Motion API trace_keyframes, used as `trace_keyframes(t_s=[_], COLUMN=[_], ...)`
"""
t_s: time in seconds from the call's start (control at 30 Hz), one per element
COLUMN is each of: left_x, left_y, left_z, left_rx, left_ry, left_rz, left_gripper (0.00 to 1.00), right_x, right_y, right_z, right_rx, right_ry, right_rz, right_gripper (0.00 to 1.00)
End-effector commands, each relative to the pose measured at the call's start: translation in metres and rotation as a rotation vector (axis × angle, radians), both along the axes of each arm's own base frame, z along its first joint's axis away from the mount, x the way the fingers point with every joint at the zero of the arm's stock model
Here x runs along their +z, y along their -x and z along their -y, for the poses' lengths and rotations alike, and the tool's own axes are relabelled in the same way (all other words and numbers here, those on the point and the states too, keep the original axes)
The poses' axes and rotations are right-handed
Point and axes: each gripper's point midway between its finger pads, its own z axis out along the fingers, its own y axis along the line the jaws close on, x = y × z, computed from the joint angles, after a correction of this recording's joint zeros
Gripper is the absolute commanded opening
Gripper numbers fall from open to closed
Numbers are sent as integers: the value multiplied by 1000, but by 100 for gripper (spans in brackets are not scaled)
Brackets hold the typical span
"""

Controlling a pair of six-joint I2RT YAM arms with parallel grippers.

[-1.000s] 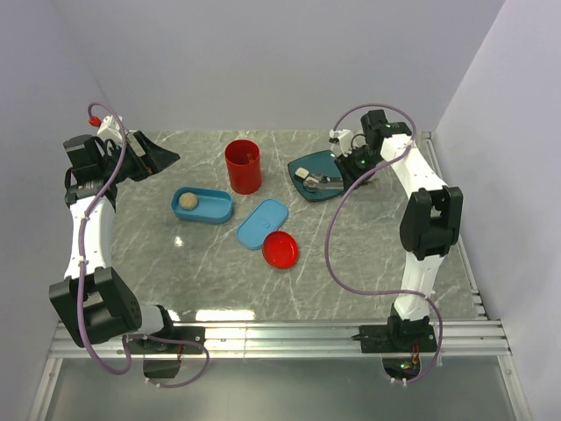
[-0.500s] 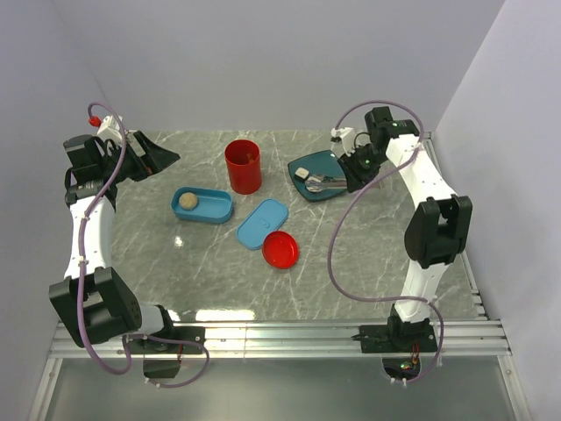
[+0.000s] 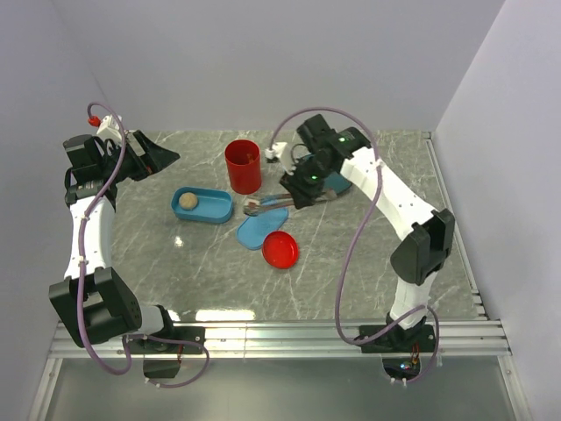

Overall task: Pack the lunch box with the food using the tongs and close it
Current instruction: Place the food into the lunch box

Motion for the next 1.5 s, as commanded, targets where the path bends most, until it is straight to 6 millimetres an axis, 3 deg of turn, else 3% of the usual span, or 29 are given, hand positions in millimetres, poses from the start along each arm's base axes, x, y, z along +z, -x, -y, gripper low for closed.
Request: trace_keyframes(t_s=[0.0, 0.17, 0.47, 0.7, 1.0, 1.47], left_x=[22, 25, 23, 23, 22, 16], left_y=[-2, -2, -2, -2, -3, -4], left_z=[0, -1, -1, -2, -2, -3], left_rx=[-6, -2, 1, 5, 4, 5], left_ry=[-7, -15, -10, -8, -4, 1], left_rz=[75, 77, 71, 70, 64, 49], left_gripper=[99, 100, 99, 99, 99, 99], right_x=[38, 29, 7, -12, -26, -50], right_y=[-9, -27, -51, -62, -59, -58], right_z=[-54, -103, -156, -166, -181, -187], right_rx=[23, 32, 6, -35, -5, 18], right_ry=[-130, -141, -159, -138, -118, -89], right_rz=[90, 135, 195, 236, 252, 244], right_gripper=[29, 30, 31, 31, 31, 32])
